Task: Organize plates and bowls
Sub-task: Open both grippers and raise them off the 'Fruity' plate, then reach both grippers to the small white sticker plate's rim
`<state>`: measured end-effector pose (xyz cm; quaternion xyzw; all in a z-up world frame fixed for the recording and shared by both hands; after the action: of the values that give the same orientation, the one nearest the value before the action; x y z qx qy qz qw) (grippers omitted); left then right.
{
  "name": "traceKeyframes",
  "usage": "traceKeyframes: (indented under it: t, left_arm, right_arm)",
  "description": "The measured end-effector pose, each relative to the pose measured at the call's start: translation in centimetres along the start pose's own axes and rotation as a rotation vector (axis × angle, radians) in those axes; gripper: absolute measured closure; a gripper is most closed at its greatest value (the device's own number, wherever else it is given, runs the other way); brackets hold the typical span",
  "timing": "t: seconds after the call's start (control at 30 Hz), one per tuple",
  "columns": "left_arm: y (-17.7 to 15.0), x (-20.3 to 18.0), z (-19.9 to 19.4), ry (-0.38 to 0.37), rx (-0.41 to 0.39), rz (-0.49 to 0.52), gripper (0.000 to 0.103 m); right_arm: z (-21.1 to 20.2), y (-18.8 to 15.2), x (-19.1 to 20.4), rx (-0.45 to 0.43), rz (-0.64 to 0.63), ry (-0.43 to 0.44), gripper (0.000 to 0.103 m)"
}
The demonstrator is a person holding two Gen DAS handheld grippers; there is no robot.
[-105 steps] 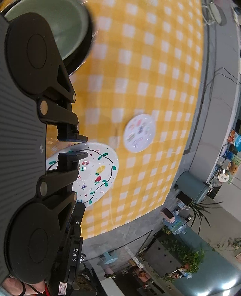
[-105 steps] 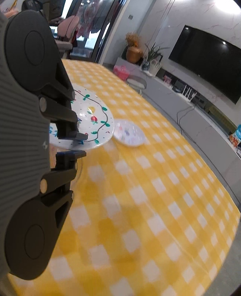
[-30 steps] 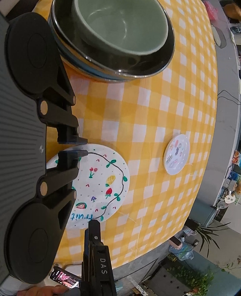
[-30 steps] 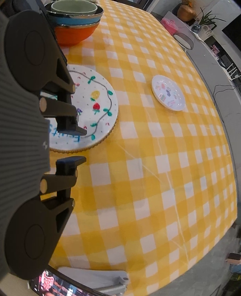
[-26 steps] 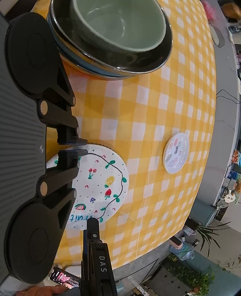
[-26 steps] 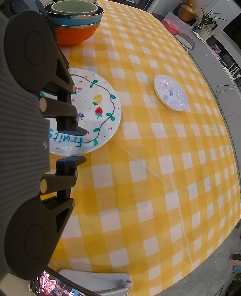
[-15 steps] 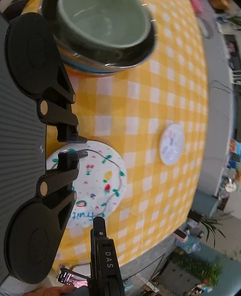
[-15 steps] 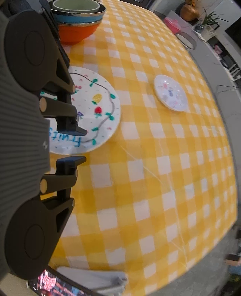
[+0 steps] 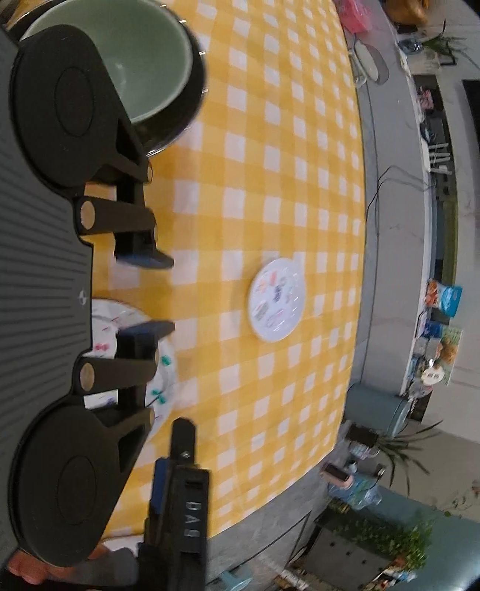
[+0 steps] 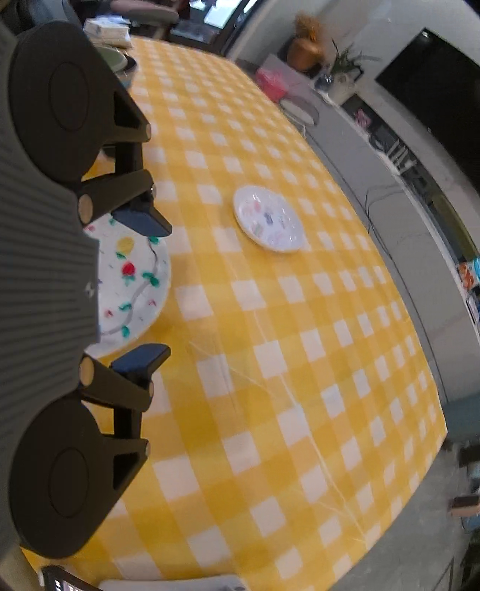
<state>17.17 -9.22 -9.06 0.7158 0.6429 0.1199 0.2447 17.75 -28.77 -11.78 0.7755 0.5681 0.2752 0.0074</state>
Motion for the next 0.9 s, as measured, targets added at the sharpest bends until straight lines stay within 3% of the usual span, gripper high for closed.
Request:
traceKeyframes:
  t: [0.03,0.23,0.53,0.9]
  left_arm:
    - [0.4,0.2,0.1,0.016,-0.006,-0.006,0.052]
    - [2.7,0.6,0.9,0.037,-0.048,-0.044,0.047]
    - [5.5,2.1,2.8,0.034,-0.09,-0.161,0.04]
    - [8.0,4.3,6.0,0.039,-0.092,-0.318,0.036]
  right_arm:
    - [0.2,0.3,0.1,-0.009,-0.008,-0.019,0.039]
    - [1.0,2.5,0.7,-0.104,0.004,-0.018,0.039]
    - [2.2,5.9,3.8,-0.213,-0.006,0.106,0.039]
    - [6.4,8.7,4.0,-0.185,0.063,0.127,0.039]
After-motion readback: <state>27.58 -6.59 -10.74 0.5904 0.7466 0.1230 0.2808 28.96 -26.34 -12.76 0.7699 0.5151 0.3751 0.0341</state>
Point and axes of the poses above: each gripper's, at about its wrist camera, not at the fingertips, and z roughly the way its jaws point, x to its left, y to its top, the point moved 9 cm from there along z, roughly the way its jaws point, and after that the axes turned 7 degrees about x, right-handed, at the moved point
